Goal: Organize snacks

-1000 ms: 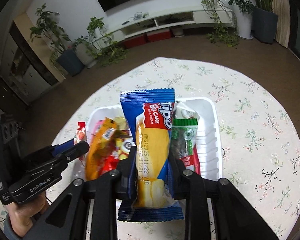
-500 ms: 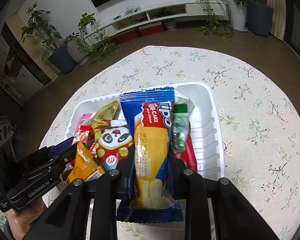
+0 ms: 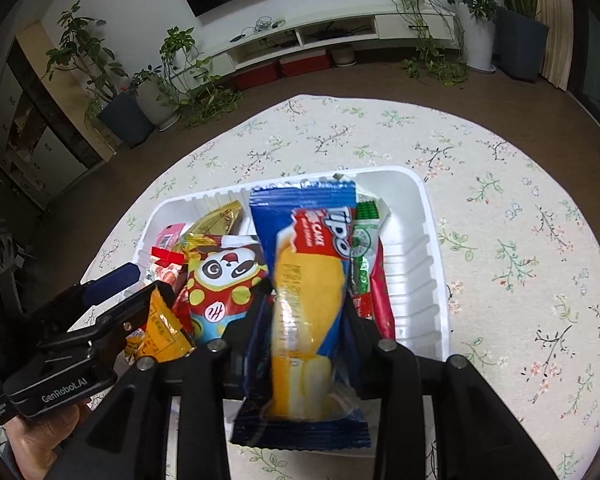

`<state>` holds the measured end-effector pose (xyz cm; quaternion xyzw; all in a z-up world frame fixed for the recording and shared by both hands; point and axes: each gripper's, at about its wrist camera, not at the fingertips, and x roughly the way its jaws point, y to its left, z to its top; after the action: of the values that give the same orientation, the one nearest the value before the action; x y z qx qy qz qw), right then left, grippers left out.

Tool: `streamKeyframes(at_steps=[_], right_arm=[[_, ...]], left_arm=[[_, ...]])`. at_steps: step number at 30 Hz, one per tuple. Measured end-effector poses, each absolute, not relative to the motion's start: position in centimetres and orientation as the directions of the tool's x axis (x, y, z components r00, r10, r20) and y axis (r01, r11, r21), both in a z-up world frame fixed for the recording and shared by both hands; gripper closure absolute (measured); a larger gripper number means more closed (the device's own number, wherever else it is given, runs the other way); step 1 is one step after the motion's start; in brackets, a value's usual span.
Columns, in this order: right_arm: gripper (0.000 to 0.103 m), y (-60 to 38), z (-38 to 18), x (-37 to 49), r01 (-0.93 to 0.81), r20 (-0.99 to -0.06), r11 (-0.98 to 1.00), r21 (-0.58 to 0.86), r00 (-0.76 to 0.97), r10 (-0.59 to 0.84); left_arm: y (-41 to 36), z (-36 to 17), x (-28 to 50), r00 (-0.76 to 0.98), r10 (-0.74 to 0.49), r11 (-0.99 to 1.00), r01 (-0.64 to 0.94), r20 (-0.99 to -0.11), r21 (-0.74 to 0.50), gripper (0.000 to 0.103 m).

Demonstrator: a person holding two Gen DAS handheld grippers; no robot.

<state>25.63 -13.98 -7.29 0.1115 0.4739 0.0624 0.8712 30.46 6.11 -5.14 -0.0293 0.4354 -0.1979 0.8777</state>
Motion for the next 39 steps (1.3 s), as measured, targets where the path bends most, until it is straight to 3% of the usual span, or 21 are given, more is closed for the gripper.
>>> streamKeyframes(at_steps=[3, 7, 10, 15, 19, 25, 28, 32, 35, 39], right_arm=[[0.060, -14.0, -6.5, 25.2, -0.002, -0.805, 0.970, 0.243, 0.557, 0.203], [0.046, -14.0, -5.1, 24.3, -0.004, -0.784, 0.969, 0.247, 0.587, 0.202], [0.043, -13.8, -4.1, 23.8, -0.012, -0.771, 0.971, 0.241, 0.605, 0.198], [0.040, -14.2, -2.8, 22.1, -0.005, -0.746, 0.966, 0.260, 0.634, 0.204], [0.027, -14.7, -1.1, 19.4, -0.014, -0.690, 0.958, 0.286, 0.690, 0.217], [0.007, -14.2, 2.2, 12.5, -0.062, -0.540, 0.969, 0.239, 0.821, 0.186], [0.000, -14.1, 3.7, 8.9, -0.076, -0.442, 0.970, 0.233, 0.880, 0.175], [0.000, -14.3, 5.7, 4.5, -0.082, -0.301, 0.970, 0.231, 0.942, 0.151], [0.000, -14.4, 7.2, 1.1, -0.074, -0.196, 0.973, 0.220, 0.973, 0.118], [0.000, -14.7, 9.2, -3.2, -0.043, -0.061, 0.976, 0.214, 0.997, 0.057]], left_arm=[[6.4, -4.5, 29.9, 0.556, -0.368, 0.923, 0.318, -0.746, -0.219, 0.027], [6.9, -3.4, 28.9, 0.580, -0.361, 0.927, 0.308, -0.731, -0.213, 0.016], [7.2, -2.7, 27.9, 0.592, -0.354, 0.930, 0.301, -0.724, -0.209, 0.015], [8.5, -1.2, 25.9, 0.637, -0.329, 0.943, 0.266, -0.697, -0.201, 0.002], [9.5, 0.7, 22.8, 0.698, -0.303, 0.952, 0.252, -0.649, -0.174, 0.000], [9.1, 3.9, 15.6, 0.793, -0.257, 0.963, 0.262, -0.553, -0.071, 0.000], [8.7, 5.7, 11.4, 0.824, -0.294, 0.952, 0.298, -0.485, -0.072, 0.000], [8.1, 8.2, 4.8, 0.879, -0.299, 0.952, 0.301, -0.372, -0.053, 0.000], [7.4, 9.7, 0.1, 0.948, -0.160, 0.985, 0.172, -0.275, 0.020, 0.000], [7.3, 10.9, -3.9, 0.962, -0.107, 0.993, 0.118, -0.252, 0.028, 0.000]])
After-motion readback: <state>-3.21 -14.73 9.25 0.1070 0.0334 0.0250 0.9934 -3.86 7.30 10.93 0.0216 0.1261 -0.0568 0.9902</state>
